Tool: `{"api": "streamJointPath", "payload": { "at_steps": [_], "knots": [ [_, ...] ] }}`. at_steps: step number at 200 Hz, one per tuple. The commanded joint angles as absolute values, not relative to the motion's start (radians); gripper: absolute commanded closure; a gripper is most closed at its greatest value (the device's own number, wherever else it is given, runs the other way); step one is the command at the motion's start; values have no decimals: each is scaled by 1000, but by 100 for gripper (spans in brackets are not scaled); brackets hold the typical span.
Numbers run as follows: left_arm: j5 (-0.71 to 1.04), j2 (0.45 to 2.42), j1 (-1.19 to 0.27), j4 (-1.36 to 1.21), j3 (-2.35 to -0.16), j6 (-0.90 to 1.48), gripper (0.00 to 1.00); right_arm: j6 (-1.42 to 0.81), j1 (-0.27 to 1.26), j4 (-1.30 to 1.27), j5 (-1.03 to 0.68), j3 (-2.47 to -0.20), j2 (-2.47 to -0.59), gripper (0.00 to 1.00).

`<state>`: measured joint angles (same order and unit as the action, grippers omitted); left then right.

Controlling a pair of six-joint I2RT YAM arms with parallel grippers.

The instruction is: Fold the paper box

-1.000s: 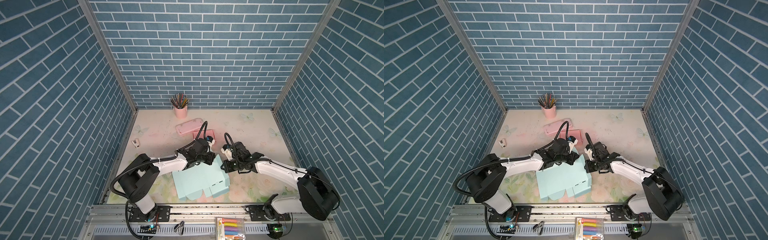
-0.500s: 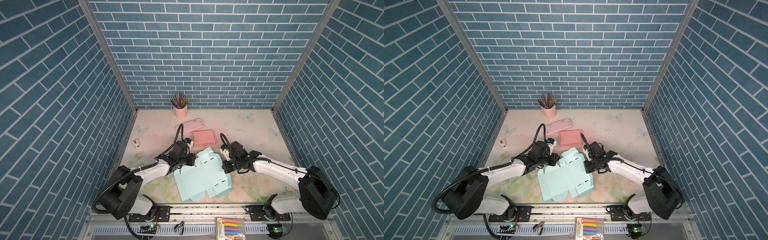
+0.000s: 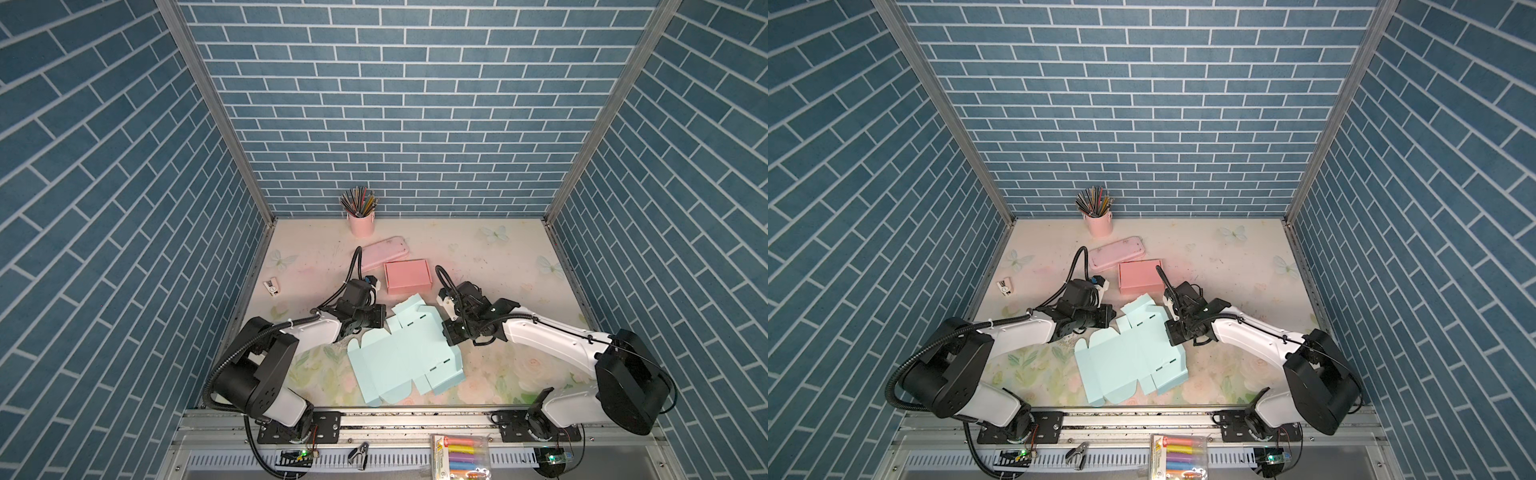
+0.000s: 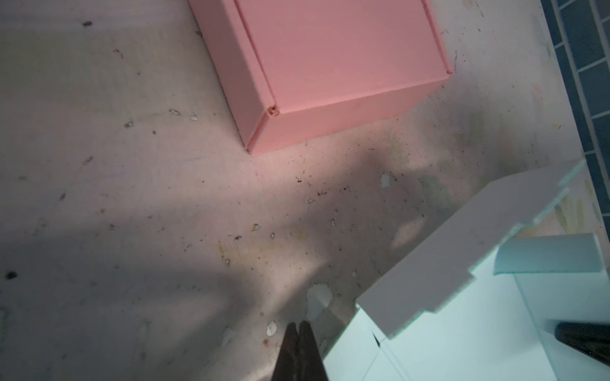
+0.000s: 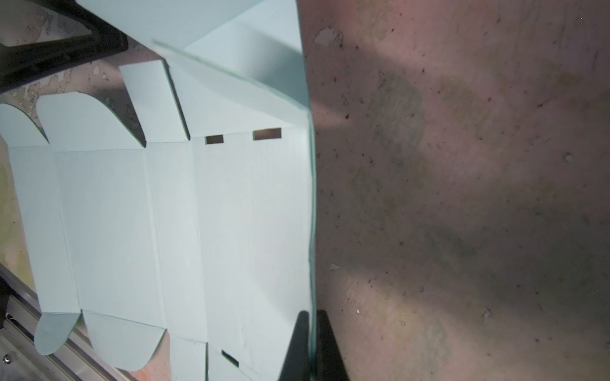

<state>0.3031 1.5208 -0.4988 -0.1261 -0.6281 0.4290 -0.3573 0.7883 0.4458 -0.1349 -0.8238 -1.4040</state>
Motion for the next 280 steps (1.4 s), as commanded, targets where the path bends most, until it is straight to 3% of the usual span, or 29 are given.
{"api": "streamJointPath", "payload": {
  "at_steps": [1, 120, 160, 186, 280],
  "knots": [
    [314, 1539, -492, -156, -635, 428, 100, -317, 796, 478, -114, -851, -1411, 100],
    [383, 1528, -539, -188, -625, 434, 100, -310, 796, 467, -89, -860, -1429, 100],
    [332, 1491, -514, -172, -600, 452, 100, -305, 796, 469, -87, -861, -1425, 100],
    [396, 1523, -453, -222, -572, 470, 100, -302, 796, 466, -83, -853, -1425, 100],
    [461, 1577, -484, -270, -569, 459, 100, -302, 798, 459, -87, -854, -1429, 100]
  ]
}}
